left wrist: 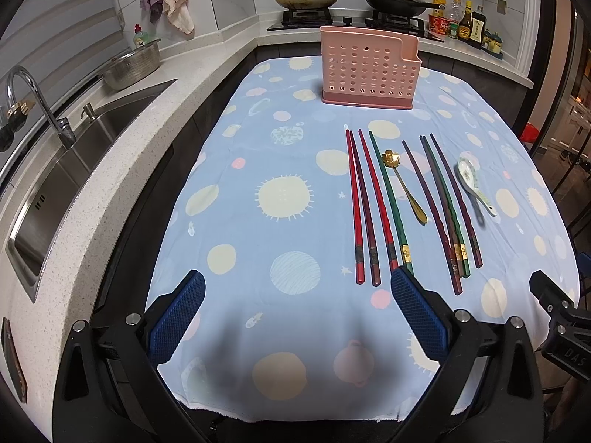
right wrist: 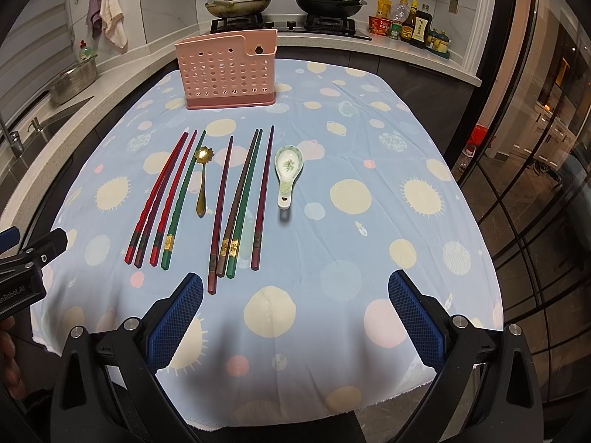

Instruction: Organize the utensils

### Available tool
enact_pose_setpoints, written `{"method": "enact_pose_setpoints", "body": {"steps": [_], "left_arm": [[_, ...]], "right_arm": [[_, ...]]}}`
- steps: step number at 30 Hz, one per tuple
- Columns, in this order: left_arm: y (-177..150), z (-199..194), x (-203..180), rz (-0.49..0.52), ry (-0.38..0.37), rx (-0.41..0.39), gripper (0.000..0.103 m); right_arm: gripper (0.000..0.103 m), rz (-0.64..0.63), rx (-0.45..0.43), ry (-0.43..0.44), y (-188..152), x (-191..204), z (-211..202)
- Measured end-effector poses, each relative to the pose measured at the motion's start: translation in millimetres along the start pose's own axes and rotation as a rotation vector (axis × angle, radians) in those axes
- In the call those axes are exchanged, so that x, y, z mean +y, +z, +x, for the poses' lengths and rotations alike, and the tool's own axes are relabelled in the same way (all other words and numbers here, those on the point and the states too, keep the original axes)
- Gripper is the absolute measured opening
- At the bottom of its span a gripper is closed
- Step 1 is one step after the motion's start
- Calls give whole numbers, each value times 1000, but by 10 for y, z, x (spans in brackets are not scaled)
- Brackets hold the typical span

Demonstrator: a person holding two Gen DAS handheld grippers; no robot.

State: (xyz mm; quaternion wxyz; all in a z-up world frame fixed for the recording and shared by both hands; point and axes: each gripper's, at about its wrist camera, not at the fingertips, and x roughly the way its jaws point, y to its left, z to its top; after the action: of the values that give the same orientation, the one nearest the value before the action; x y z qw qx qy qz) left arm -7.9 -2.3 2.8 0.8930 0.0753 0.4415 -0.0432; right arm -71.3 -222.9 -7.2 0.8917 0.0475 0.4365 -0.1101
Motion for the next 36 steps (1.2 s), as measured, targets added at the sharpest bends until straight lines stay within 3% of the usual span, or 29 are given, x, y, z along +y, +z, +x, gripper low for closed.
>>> {"method": "enact_pose_setpoints", "body": {"steps": [9, 14, 20, 25, 31, 36], "left_arm": [[-14, 44, -10, -15, -27, 26, 96], [0, 169, 15, -26, -76, 59, 96], [4, 453, -13, -3, -83, 91, 95], [17, 756, -25, 4, -107, 138, 83], [76, 955, -78, 8, -142, 164, 77], [94, 1099, -107, 4, -180, 189, 63]], "right_arm": [[96, 3, 6, 3, -28, 23, 13], [96, 14, 17, 8, -41, 32, 61], [96, 25, 39, 15, 15, -29, 178], [96, 42, 62, 22, 68, -68, 315], [96, 60, 74, 32, 179, -90, 450], [96, 70, 62, 45, 274, -81, 517]]}}
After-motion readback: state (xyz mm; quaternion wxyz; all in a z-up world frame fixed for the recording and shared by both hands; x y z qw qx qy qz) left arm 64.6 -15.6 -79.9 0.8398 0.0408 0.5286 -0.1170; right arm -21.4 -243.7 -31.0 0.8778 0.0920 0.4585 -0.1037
